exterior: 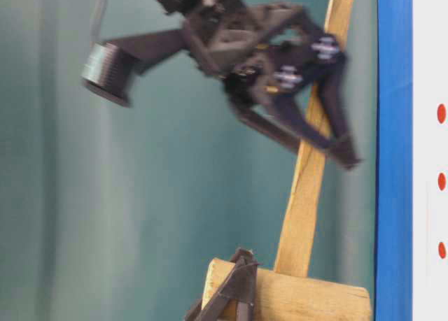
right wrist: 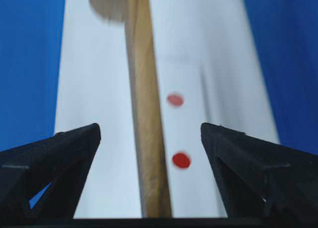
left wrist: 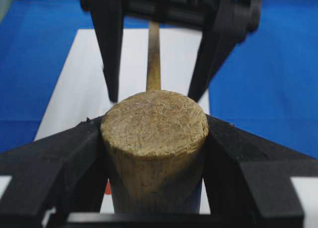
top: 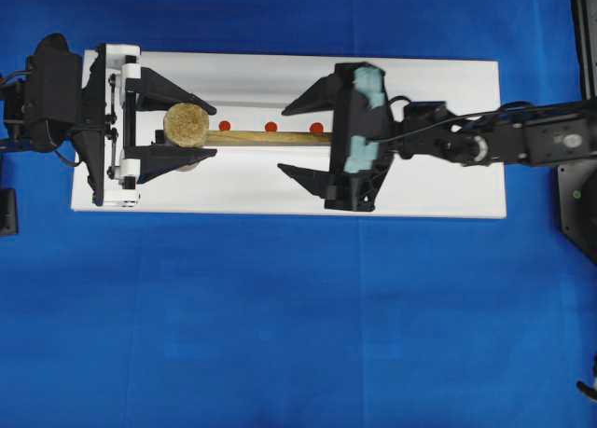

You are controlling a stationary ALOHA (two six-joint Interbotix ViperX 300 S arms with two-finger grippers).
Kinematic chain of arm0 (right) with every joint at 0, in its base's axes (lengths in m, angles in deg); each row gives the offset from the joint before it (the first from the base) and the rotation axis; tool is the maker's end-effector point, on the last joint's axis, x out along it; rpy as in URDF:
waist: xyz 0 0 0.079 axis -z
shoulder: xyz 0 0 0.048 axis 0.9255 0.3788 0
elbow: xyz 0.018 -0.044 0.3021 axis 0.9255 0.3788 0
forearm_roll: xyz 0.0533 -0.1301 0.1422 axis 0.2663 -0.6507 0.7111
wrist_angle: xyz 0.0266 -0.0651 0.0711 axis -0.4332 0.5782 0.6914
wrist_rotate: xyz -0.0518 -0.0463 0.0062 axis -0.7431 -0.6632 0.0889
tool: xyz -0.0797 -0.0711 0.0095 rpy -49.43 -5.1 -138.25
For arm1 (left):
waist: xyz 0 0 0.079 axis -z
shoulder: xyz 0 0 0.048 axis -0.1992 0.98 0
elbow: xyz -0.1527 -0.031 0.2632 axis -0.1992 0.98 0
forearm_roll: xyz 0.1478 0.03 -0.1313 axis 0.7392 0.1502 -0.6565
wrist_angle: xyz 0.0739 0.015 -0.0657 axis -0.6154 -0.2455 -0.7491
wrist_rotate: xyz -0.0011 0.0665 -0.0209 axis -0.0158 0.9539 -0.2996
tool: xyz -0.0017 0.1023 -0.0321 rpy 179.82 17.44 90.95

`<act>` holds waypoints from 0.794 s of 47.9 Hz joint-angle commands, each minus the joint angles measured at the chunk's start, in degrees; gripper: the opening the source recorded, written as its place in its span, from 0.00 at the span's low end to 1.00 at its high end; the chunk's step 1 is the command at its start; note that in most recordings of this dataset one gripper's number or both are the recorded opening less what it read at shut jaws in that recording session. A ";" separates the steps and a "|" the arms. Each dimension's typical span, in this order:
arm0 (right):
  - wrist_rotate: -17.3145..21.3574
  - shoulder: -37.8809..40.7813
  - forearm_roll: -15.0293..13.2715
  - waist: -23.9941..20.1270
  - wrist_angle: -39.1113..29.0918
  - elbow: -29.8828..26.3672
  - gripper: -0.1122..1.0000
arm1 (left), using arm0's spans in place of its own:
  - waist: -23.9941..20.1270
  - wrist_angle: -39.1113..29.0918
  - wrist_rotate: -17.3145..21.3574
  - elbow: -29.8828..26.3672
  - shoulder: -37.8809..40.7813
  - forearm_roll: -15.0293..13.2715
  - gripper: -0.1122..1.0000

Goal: Hit the mark with a hammer.

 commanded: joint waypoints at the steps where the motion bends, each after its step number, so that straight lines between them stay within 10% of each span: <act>1: 0.00 -0.09 0.18 -0.09 -0.09 -1.67 0.91 | 0.18 0.35 0.09 -1.05 -1.32 0.09 0.51; 7: 0.00 -0.18 0.09 -0.09 0.18 -1.67 0.82 | 0.18 0.18 0.00 -1.14 -1.32 0.09 0.51; 21: 0.00 -0.18 0.09 -0.35 -0.09 -1.85 0.14 | 0.18 -0.79 -0.18 -1.14 -1.32 0.09 0.51; 38: 0.00 -0.44 0.09 -0.44 0.00 -1.93 0.12 | 0.35 -0.70 0.00 -1.23 -1.14 0.09 0.51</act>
